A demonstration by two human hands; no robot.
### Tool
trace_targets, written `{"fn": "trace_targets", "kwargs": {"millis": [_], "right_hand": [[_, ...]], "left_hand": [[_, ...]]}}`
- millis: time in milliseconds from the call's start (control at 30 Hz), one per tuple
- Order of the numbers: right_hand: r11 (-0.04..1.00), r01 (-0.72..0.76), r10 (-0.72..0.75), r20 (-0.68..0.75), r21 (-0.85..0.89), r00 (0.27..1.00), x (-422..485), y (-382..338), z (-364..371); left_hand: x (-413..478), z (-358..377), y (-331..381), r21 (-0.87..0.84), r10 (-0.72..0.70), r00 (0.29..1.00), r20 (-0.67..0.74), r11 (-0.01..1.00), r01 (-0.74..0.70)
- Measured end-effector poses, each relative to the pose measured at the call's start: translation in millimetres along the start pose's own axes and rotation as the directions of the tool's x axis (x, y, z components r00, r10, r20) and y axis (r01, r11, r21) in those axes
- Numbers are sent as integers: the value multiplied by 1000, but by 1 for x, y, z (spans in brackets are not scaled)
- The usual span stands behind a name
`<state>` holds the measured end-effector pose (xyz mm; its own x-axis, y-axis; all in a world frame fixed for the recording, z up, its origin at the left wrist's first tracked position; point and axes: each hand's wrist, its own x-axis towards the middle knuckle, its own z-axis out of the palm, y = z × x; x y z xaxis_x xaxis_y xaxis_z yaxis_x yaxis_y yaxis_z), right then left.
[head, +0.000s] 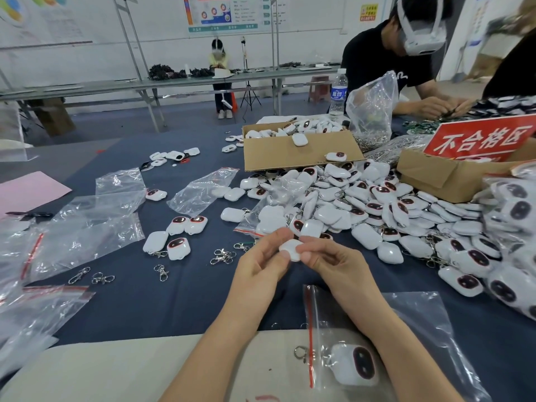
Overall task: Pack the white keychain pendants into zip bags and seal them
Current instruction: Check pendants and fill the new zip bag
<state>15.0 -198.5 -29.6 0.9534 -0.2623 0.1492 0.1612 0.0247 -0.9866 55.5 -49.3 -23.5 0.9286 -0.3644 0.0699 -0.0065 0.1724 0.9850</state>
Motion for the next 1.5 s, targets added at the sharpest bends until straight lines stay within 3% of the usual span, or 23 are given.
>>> {"fn": "trace_targets", "kwargs": {"millis": [167,333,567,900,1500], "right_hand": [[988,-56,53,-30,-141,998,0,0,-5],[986,-97,93,-35,-138,995,2,2,-5],[989,-22,22,-3,-146,1000,2,4,-3],[995,14,-19,-52,-94,998,1,7,-2],[976,128,-140,-59,-174,988,-2,1,2]], "left_hand": [[2,0,-2,42,25,999,-38,999,-23],[-3,8,-1,330,118,989,91,933,-141],[-3,7,-2,367,91,995,41,925,-100],[0,7,0,62,27,997,-72,998,-22],[2,5,-4,16,47,998,-52,999,-46]]}}
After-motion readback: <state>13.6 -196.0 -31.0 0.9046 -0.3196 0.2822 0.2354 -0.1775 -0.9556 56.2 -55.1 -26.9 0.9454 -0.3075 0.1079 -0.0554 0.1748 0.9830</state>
